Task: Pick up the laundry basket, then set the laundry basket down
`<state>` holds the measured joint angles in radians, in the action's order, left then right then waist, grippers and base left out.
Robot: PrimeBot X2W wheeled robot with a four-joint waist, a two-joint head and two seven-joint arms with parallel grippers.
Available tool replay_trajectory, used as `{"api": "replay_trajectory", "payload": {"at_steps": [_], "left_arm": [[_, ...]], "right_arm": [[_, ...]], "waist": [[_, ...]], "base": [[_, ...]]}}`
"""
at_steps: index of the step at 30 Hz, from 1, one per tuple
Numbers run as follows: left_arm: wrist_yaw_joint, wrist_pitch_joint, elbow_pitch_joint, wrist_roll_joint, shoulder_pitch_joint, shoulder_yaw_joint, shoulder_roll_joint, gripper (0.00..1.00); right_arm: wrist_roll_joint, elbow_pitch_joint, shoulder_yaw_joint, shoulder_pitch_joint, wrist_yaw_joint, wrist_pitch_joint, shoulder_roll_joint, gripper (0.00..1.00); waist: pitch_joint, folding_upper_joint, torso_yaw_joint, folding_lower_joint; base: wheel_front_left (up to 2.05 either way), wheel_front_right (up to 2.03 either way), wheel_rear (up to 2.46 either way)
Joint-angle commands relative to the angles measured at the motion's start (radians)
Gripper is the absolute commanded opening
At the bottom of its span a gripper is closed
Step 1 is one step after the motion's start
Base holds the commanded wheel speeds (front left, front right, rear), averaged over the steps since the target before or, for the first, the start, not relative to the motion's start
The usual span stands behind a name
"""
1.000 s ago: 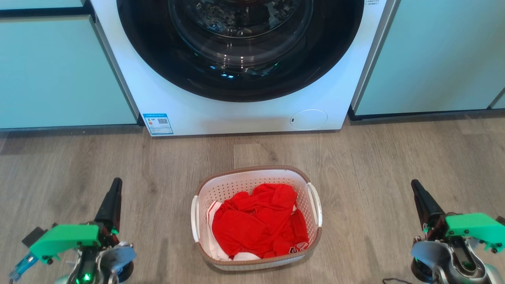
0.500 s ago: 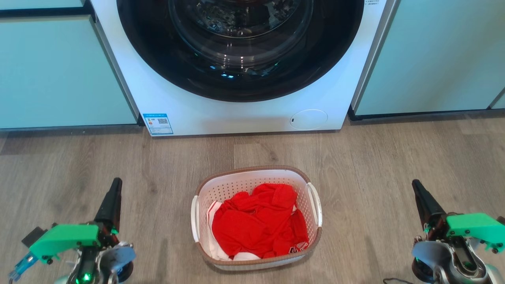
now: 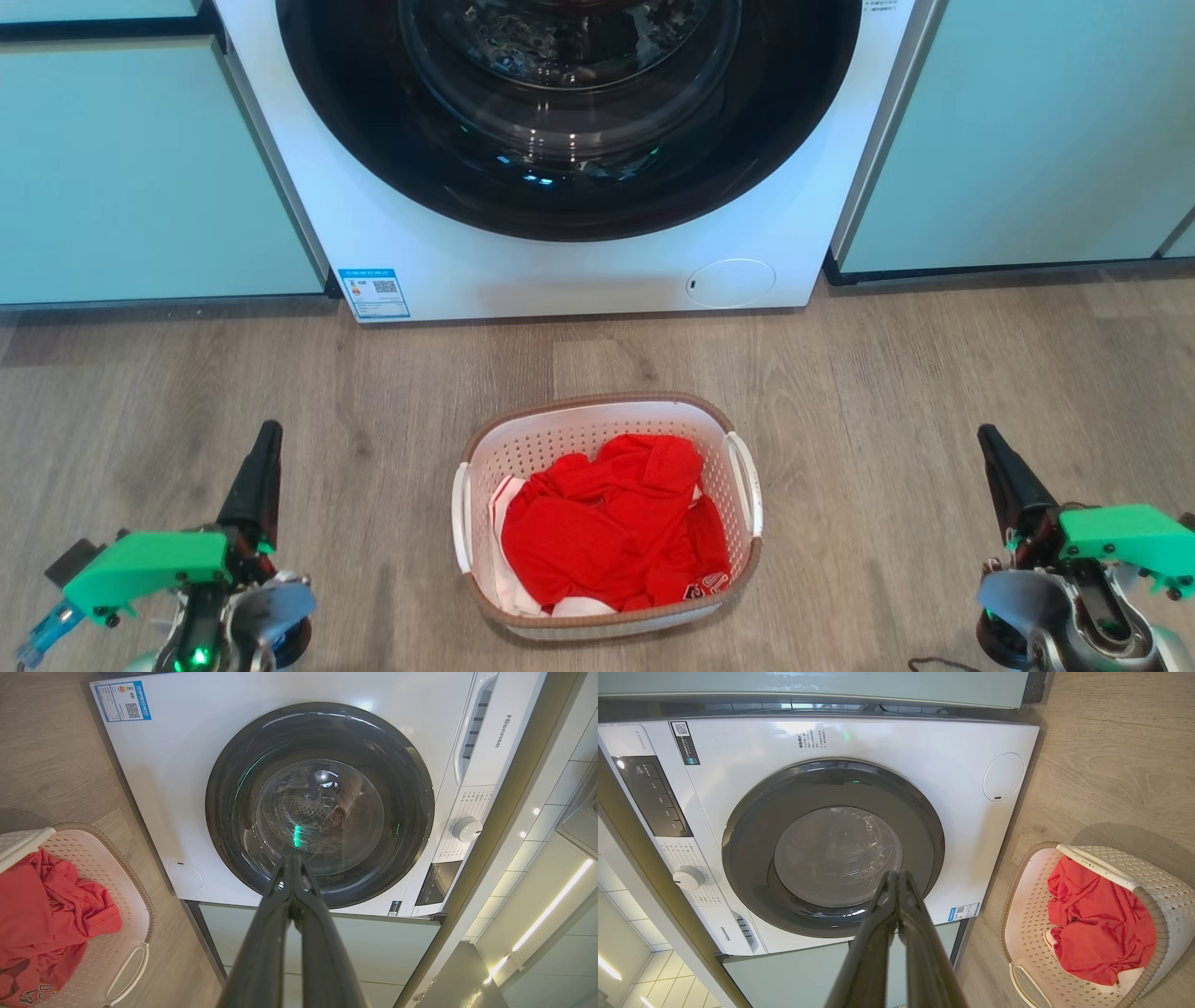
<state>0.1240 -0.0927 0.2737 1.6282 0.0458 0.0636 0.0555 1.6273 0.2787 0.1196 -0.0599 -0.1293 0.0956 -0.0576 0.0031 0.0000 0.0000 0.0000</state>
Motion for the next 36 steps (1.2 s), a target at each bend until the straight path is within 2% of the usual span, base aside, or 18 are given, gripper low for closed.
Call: {"api": "replay_trajectory", "payload": {"at_steps": [1, 36], "left_arm": [[0.007, -0.008, -0.029, -0.007, 0.061, 0.035, 0.006, 0.0], [0.007, -0.013, -0.029, -0.012, 0.061, 0.041, 0.002, 0.0]], "right_arm": [[-0.008, -0.035, -0.019, -0.047, -0.001, 0.007, -0.002, 0.0], [-0.012, -0.034, -0.013, -0.047, -0.001, 0.012, 0.001, 0.0]], "waist": [[0.0, 0.0, 0.0, 0.0], [0.0, 0.0, 0.0, 0.0]], "base": [[0.0, 0.0, 0.0], [0.0, 0.0, 0.0]]}}
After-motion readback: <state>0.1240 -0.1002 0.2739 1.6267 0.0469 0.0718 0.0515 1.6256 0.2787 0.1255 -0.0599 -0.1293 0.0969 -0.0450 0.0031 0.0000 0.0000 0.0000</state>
